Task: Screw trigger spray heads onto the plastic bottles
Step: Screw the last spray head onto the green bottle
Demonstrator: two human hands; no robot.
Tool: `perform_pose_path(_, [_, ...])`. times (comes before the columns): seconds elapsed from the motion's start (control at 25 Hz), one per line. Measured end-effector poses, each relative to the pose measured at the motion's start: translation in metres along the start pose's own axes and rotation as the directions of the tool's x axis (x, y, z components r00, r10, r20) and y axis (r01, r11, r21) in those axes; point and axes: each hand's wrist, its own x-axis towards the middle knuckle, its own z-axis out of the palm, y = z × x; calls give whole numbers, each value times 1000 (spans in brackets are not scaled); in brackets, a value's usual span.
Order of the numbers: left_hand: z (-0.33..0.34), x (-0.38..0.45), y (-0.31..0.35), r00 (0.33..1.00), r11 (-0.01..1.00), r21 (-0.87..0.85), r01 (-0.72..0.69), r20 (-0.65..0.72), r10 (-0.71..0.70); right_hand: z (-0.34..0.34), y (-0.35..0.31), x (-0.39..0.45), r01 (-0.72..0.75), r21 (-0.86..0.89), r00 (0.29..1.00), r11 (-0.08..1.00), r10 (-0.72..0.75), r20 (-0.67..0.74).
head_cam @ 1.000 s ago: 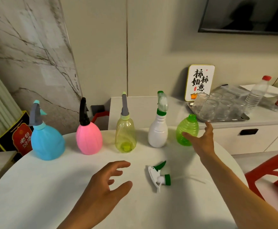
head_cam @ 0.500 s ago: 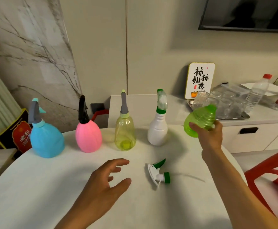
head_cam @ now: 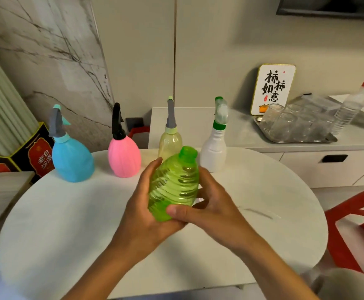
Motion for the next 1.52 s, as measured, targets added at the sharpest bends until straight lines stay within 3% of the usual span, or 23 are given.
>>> perform_pose_path(0.08, [-4,2,0,998,1000,-16,-16,-58,15,-12,1,4,3,-112,992,994,11,126])
perform_pose_path(0.16, [-7,2,1,998,999,35,11,-58,-9,-43,9,7,-36,-384,982,923,105,160])
perform_pose_path(0.2, [-7,1,0,998,997,67,33,-59,-29,-59,17,7,-74,-609,979,790,173,105])
perform_pose_path(0.28, [-7,0,-6,995,990,116,78,-64,-71,-69,36,7,-78,-938,967,337,255,11])
perform_pose_path(0.32, [-6,0,-9,994,987,126,98,-63,-91,-65,46,8,-69,-977,956,203,292,-7])
perform_pose_path(0.36, [-5,0,-11,992,985,129,114,-60,-107,-57,57,9,-70,-987,949,146,316,-21])
perform_pose_path(0.44, [-5,1,-12,991,982,140,129,-56,-122,-40,70,12,-94,-993,960,75,271,-70])
perform_pose_path(0.52, [-5,1,-13,991,979,157,128,-53,-121,-38,75,15,-91,-995,988,31,129,-86])
perform_pose_path(0.56, [-5,0,-14,991,978,165,128,-53,-121,-41,72,16,-93,-993,995,78,28,-91])
perform_pose_path(0.6, [-7,0,-15,991,977,172,130,-54,-122,-46,67,15,-100,-967,985,234,-112,-129])
perform_pose_path(0.64, [-9,-1,-15,990,975,178,135,-57,-126,-54,58,14,-89,-865,948,494,-223,-225])
perform_pose_path(0.68, [-11,-1,-16,990,972,189,137,-61,-128,-63,44,14,-46,-635,907,771,-234,-350])
perform_pose_path(0.72, [-12,-3,-17,990,968,209,135,-65,-124,-75,29,13,75,-322,866,944,-222,-447])
perform_pose_path(0.76, [-13,-4,-18,991,962,239,129,-65,-117,-88,15,11,231,-45,831,972,-221,-510])
perform_pose_path(0.8, [-12,-5,-19,992,955,270,123,-60,-110,-101,4,9,350,139,800,926,-218,-559])
perform_pose_path(0.88, [-9,-8,-20,993,943,313,114,-42,-106,-120,-6,6,426,341,782,838,-151,-604])
perform_pose_path(0.96, [-7,-10,-21,994,936,335,107,-31,-102,-126,-4,4,420,424,790,802,-93,-606])
perform_pose_path(1.4, [1,-9,-23,995,912,401,83,11,-95,-104,1,3,302,298,825,905,-91,-558])
perform_pose_path(1.52, [0,-8,-22,995,898,431,86,6,-98,-107,-2,2,361,251,781,898,-144,-607])
